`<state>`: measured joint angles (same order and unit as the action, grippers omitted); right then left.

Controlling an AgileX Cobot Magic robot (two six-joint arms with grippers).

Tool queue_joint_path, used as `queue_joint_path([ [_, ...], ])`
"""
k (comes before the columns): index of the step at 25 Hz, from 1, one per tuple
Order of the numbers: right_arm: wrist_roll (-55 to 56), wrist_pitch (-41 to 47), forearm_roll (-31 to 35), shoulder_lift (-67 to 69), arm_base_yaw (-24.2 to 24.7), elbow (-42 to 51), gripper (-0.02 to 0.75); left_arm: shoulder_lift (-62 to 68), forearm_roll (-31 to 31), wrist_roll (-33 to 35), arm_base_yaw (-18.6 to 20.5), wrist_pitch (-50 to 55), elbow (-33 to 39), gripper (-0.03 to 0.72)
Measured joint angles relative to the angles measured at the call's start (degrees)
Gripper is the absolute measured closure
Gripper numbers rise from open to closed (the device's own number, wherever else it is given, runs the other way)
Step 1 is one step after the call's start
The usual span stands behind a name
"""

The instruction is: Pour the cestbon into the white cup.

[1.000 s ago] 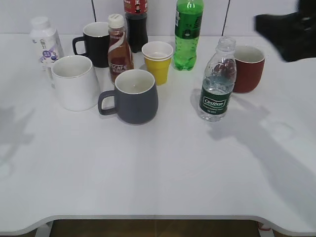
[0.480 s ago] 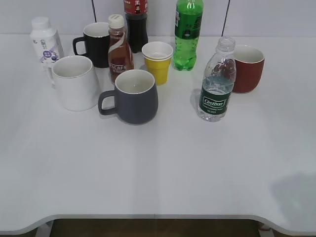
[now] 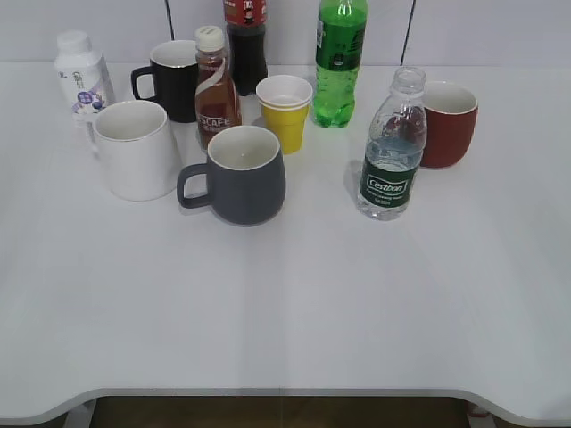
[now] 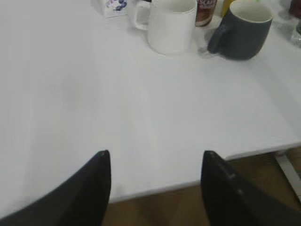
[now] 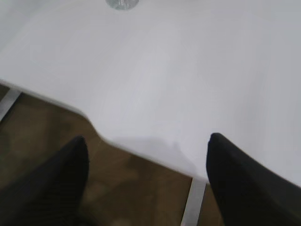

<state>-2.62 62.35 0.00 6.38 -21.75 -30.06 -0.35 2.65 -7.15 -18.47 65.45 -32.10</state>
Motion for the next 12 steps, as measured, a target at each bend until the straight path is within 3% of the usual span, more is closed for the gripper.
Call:
queue_joint_path([
  [12, -0.2, -2.8, 0.0, -0.1, 0.0, 1.1, 0.182, 0.0, -0.1, 0.4, 0.0, -4.2, 1.9, 0.230],
])
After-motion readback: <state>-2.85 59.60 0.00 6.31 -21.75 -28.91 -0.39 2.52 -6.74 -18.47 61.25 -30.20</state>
